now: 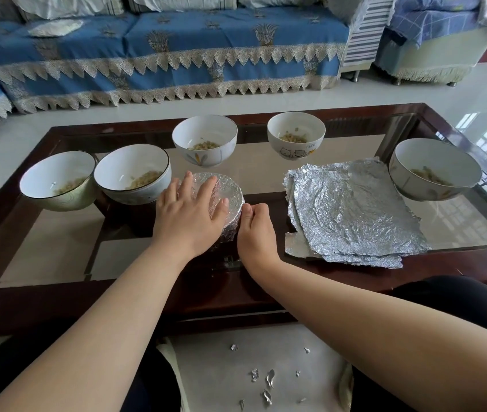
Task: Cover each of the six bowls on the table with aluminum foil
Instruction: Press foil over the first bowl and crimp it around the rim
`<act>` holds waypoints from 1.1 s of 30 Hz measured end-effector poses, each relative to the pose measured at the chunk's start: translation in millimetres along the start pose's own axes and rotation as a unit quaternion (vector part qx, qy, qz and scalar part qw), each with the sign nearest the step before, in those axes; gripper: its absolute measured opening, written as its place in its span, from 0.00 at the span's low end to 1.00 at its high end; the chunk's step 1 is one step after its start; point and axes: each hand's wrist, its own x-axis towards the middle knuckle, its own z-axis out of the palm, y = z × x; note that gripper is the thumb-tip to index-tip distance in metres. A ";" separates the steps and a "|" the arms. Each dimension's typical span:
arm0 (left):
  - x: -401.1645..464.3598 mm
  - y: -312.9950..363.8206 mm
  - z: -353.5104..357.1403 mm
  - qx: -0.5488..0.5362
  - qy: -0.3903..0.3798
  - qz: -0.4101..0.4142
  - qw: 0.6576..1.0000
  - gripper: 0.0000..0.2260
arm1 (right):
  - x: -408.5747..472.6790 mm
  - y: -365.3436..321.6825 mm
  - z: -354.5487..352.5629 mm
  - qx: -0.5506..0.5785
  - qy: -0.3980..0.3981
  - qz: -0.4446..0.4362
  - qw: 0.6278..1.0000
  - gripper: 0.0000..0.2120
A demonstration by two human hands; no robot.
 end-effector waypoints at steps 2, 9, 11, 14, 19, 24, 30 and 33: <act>0.1 1.1 0.0 0.005 -0.001 -0.008 1.000 0.29 | 1.1 -1.2 1.5 0.003 0.005 0.011 1.000 0.13; -0.5 3.1 -1.3 0.008 -0.002 -0.012 1.000 0.31 | 8.7 -5.9 -3.0 -0.038 -0.001 0.038 0.999 0.14; -0.5 3.8 -1.5 0.008 -0.003 -0.014 1.000 0.30 | 12.4 -6.3 -3.1 -0.059 -0.005 0.039 0.997 0.13; 0.1 4.1 -0.8 0.009 -0.001 -0.014 1.000 0.29 | 18.1 -4.7 -1.6 -0.089 -0.010 0.039 0.995 0.13; -0.2 4.0 -2.3 0.007 -0.005 -0.016 1.000 0.29 | 24.3 -5.9 -4.1 -0.166 -0.037 0.024 0.985 0.14; -0.3 4.1 -3.1 0.013 -0.012 -0.016 1.000 0.28 | 26.8 -6.0 -5.8 -0.230 -0.045 0.006 0.972 0.18; -0.1 5.9 -2.6 0.020 -0.011 -0.020 1.000 0.29 | 29.7 -5.5 -8.9 -0.195 -0.021 0.004 0.981 0.07; -1.5 11.4 -3.6 0.017 -0.014 -0.029 0.999 0.30 | 30.3 -6.0 -10.1 -0.168 -0.025 0.012 0.985 0.08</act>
